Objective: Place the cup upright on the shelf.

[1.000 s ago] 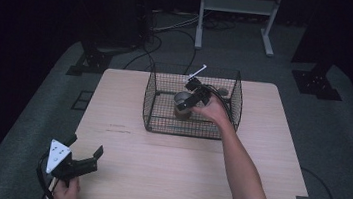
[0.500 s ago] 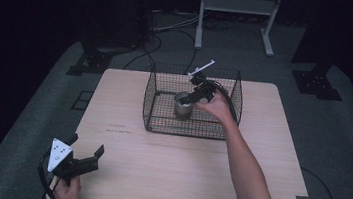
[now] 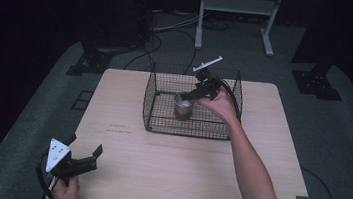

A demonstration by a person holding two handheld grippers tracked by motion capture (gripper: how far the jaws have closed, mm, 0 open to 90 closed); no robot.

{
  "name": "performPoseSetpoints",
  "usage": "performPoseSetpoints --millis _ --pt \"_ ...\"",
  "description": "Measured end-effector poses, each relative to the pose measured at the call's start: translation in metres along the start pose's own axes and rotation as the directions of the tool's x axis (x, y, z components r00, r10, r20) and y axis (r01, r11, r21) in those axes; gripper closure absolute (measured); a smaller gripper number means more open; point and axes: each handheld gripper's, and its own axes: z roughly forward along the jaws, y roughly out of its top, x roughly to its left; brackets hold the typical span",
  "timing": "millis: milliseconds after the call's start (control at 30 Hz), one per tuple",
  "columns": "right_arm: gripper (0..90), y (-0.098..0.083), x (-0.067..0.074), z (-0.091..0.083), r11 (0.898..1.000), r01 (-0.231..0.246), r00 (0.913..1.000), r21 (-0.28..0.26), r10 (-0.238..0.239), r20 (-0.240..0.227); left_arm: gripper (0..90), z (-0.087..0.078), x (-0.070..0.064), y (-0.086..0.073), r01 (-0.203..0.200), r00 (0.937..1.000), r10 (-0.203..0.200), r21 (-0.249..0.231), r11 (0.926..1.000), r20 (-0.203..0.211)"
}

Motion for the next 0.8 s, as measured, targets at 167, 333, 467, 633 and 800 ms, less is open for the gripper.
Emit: performPoseSetpoints --millis 167,333,467,633,800 --pt "9.2 0.001 0.006 -0.010 1.000 0.005 0.9999 -0.026 -0.005 -0.012 0.0 0.000 -0.002 -0.001 -0.003 1.0000 0.003 0.005 1.0000 0.006" --pt "9.7 0.002 0.016 -0.021 0.999 0.022 0.9995 -0.029 -0.023 -0.021 0.0 -0.001 -0.002 0.000 -0.010 0.9999 0.010 0.008 0.9999 0.004" --pt "12.8 0.003 0.022 -0.028 0.999 0.009 0.9994 -0.044 -0.010 -0.034 0.0 -0.001 -0.002 -0.001 -0.001 1.0000 0.001 0.003 1.0000 0.003" --pt "12.7 0.001 0.028 -0.036 0.999 0.022 0.9990 -0.046 -0.024 -0.038 0.0 -0.002 -0.003 0.000 -0.006 1.0000 0.006 0.001 1.0000 0.000" --pt "12.8 -0.004 0.032 -0.045 0.998 0.035 0.9986 -0.046 -0.036 -0.038 0.0 -0.002 -0.004 0.000 -0.004 1.0000 0.004 0.000 1.0000 0.001"
